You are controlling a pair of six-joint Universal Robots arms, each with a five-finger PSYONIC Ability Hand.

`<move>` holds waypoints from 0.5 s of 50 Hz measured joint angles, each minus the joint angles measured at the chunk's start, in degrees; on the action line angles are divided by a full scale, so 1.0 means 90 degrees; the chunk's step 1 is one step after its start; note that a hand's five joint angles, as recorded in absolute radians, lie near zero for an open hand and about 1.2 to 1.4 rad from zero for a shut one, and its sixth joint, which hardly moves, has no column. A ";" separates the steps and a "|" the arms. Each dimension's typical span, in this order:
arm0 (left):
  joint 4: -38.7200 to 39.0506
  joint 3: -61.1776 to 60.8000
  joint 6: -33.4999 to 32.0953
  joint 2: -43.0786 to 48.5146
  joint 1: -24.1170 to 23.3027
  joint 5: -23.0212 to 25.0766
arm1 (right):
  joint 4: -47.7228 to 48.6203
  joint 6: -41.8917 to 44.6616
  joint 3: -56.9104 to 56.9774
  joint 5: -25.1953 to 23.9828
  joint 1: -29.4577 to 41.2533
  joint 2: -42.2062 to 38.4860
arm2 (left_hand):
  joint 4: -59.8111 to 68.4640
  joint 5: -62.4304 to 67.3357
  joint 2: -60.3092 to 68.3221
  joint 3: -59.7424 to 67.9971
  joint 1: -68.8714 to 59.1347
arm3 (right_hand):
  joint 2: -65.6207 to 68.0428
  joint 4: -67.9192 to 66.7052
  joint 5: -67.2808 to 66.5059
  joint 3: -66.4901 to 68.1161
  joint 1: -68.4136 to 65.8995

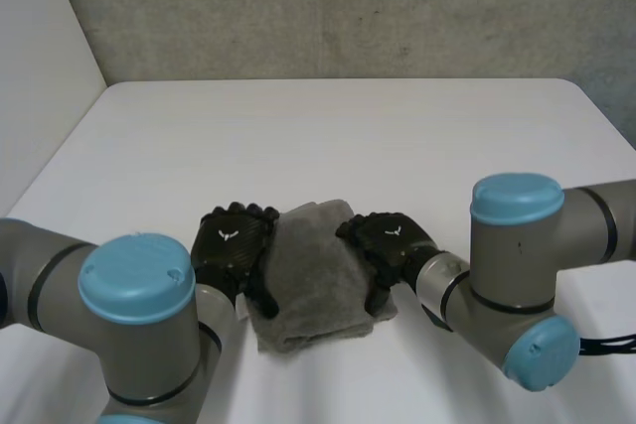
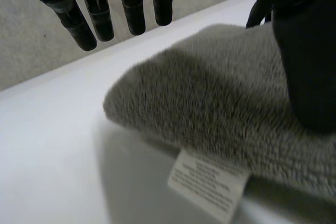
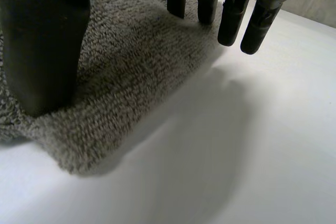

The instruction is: Fold the towel.

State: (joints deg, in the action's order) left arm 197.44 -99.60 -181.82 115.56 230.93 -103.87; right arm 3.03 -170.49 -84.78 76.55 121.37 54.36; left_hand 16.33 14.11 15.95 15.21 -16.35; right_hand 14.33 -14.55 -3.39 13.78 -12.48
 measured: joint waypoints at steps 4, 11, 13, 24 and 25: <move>-0.0278 0.0349 0.0004 -0.0255 -0.0001 0.0001 | -0.0170 -0.0086 0.0200 0.0029 0.0008 0.0478 | -0.0001 -0.0043 -0.0004 -0.0009 0.0008 | 0.0000 0.0000 0.0000 0.0000 0.0000; -0.1280 0.1400 0.0051 -0.1225 0.0132 -0.0013 | -0.0172 -0.0467 0.0464 0.0332 -0.0118 0.2089 | -0.0001 -0.0052 -0.0004 -0.0024 0.0027 | 0.0000 0.0000 0.0000 0.0000 0.0000; -0.1598 0.1701 0.0058 -0.1458 0.0210 -0.0014 | -0.0179 -0.0552 0.0564 0.0608 -0.0213 0.2462 | 0.0000 -0.0052 -0.0004 -0.0027 0.0028 | 0.0000 0.0000 0.0000 0.0000 0.0001; -0.2984 0.2964 0.0103 -0.1892 0.0860 -0.0012 | -0.0643 -0.0427 0.1035 0.2042 -0.0520 0.3051 | -0.0001 -0.0052 -0.0005 -0.0031 0.0033 | 0.0000 0.0000 0.0000 0.0000 0.0001; -0.3070 0.3027 0.0129 -0.1891 0.0908 -0.0011 | -0.0702 -0.0404 0.1070 0.2103 -0.0531 0.3045 | 0.0000 -0.0052 -0.0005 -0.0031 0.0033 | 0.0000 0.0000 0.0000 -0.0004 0.0001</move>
State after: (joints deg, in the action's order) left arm 169.81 -72.36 -180.66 98.54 239.10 -103.97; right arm -3.28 -174.12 -75.15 95.48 116.60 81.76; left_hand 16.33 13.64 15.91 14.93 -16.05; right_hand 14.33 -14.55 -3.39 13.75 -12.48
